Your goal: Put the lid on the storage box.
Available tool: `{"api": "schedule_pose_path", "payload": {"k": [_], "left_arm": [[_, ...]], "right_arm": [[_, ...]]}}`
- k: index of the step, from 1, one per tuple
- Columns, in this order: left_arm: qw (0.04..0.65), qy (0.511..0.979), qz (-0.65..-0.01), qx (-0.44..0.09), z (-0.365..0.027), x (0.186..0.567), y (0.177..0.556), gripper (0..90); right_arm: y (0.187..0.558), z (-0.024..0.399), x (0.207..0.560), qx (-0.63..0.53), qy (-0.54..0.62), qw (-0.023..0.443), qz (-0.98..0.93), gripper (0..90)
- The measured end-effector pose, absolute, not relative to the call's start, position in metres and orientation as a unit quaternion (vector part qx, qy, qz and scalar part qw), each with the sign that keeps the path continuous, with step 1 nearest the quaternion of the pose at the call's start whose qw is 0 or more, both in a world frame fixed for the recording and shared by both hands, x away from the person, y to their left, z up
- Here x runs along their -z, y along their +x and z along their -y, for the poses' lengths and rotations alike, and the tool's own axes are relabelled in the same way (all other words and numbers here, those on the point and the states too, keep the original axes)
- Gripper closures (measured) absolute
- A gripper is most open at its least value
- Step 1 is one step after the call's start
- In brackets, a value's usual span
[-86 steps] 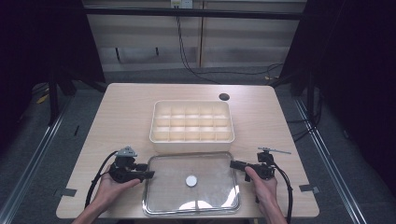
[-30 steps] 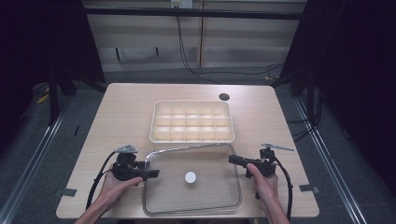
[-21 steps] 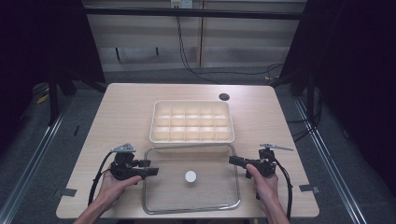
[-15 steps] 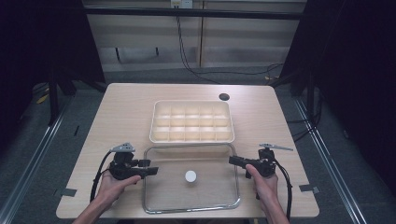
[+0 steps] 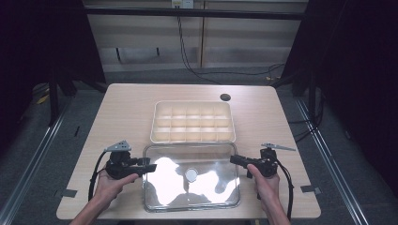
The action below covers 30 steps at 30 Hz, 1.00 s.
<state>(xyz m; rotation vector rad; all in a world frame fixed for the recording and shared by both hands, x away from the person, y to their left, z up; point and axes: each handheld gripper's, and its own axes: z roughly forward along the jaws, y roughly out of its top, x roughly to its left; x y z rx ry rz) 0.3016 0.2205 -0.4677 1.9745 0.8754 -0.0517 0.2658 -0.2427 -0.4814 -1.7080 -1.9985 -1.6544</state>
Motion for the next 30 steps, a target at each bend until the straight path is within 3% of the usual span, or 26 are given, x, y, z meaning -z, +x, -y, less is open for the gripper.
{"api": "schedule_pose_path", "payload": {"k": [30], "left_arm": [[0.513,0.785,-0.348,-0.003,-0.231,0.438,0.297,64.9]], "right_arm": [[0.260,0.235,0.449,0.548,-0.526,-0.028,0.650,72.6]]}}
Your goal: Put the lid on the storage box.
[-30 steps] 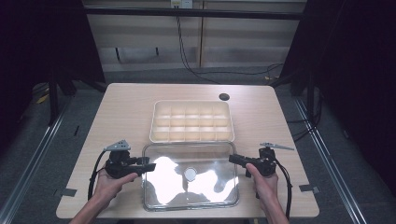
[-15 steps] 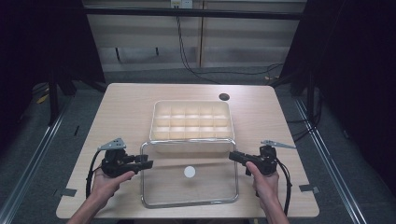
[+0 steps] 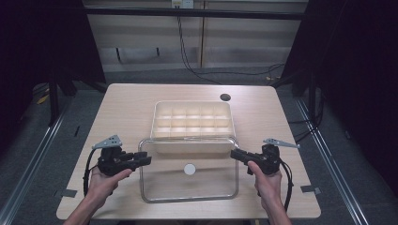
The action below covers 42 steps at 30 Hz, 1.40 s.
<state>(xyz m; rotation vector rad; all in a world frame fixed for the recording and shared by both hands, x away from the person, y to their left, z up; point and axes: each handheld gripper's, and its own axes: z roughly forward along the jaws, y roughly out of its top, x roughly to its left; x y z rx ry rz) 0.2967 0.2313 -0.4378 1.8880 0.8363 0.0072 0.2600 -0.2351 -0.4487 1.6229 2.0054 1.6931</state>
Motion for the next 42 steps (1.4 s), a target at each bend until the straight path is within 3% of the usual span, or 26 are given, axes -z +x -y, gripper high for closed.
{"api": "schedule_pose_path", "payload": {"k": [42], "left_arm": [[0.555,0.755,-0.345,-0.054,-0.230,0.374,0.324,67.8]], "right_arm": [[0.289,0.235,0.398,-0.588,0.493,0.070,-0.637,71.6]]}}
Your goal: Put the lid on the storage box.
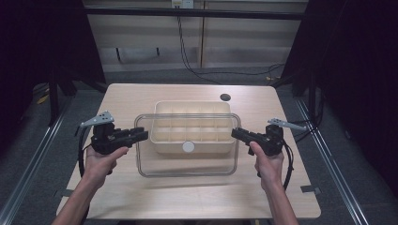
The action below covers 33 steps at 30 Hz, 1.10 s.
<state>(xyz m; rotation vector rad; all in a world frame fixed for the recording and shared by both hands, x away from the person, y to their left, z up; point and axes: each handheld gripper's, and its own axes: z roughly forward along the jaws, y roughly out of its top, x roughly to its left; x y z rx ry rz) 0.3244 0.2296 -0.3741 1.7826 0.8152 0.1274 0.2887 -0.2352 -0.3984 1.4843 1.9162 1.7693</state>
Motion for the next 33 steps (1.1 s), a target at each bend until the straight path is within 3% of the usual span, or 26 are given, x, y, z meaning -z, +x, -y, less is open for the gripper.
{"api": "schedule_pose_path", "payload": {"k": [23,33], "left_arm": [[0.561,0.751,-0.337,-0.088,-0.219,0.334,0.353,66.7],[0.554,0.748,-0.354,-0.089,-0.215,0.337,0.369,65.6]], "right_arm": [[0.322,0.241,0.358,-0.600,0.492,0.085,-0.625,71.3],[0.336,0.242,0.354,-0.602,0.496,0.095,-0.619,71.9]]}}
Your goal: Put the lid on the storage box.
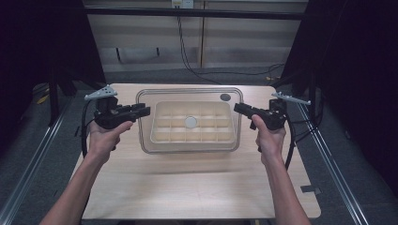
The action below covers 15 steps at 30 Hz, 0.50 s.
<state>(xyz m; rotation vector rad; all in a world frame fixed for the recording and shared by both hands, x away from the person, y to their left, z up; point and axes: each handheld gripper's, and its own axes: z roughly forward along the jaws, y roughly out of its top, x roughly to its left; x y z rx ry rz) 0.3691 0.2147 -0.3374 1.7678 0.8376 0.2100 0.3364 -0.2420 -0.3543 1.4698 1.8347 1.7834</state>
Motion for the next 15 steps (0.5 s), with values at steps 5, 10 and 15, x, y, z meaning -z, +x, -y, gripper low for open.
{"api": "schedule_pose_path", "payload": {"k": [5,10,15], "left_arm": [[0.551,0.749,-0.357,-0.090,-0.212,0.335,0.377,65.4],[0.547,0.749,-0.363,-0.092,-0.211,0.334,0.384,64.8],[0.540,0.751,-0.368,-0.094,-0.208,0.334,0.393,64.3]], "right_arm": [[0.345,0.244,0.352,-0.600,0.500,0.095,-0.617,71.7],[0.353,0.243,0.351,-0.593,0.506,0.094,-0.619,71.6],[0.358,0.243,0.353,-0.589,0.513,0.093,-0.617,71.6]]}}
